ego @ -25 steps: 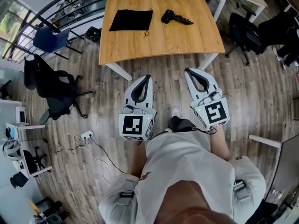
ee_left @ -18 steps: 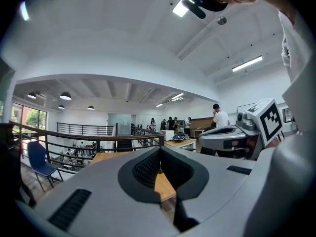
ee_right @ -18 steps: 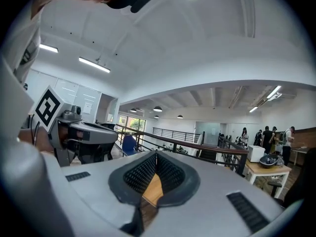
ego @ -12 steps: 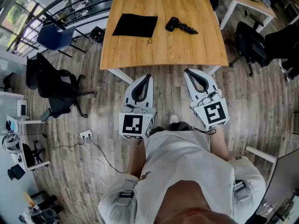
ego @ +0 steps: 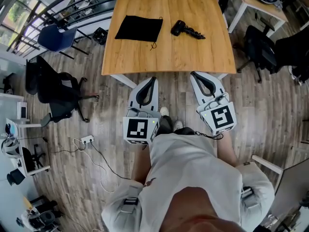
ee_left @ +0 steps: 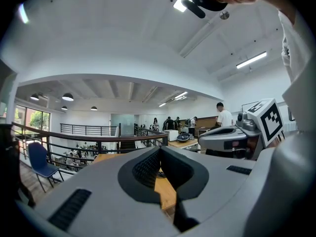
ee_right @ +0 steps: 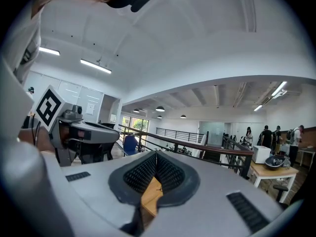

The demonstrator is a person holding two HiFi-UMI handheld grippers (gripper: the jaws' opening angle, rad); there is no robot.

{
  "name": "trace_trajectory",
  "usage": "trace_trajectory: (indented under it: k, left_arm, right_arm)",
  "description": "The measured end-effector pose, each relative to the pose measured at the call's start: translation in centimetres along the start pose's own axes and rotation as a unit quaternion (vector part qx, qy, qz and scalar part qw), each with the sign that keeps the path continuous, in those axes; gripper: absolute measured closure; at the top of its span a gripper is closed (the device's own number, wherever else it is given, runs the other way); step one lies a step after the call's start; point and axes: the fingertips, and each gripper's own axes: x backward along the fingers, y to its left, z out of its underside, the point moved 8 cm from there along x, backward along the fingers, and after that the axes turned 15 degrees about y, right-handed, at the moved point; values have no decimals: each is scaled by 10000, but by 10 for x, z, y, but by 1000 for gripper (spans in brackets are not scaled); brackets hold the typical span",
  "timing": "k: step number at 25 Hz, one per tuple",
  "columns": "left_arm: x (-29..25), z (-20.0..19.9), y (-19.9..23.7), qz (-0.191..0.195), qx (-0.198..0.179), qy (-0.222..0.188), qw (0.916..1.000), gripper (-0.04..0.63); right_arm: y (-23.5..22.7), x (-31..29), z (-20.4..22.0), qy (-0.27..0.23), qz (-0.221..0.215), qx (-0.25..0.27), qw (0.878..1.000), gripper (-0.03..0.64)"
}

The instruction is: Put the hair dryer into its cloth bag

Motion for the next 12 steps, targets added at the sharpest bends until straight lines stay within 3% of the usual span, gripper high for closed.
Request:
trace_trajectory:
  k: [12]
  left_arm:
    - [-49,-18,39,161,-56,-101,9998,575]
  right_arm:
    - [-30,-48,-17,-53,197,29,9998,595]
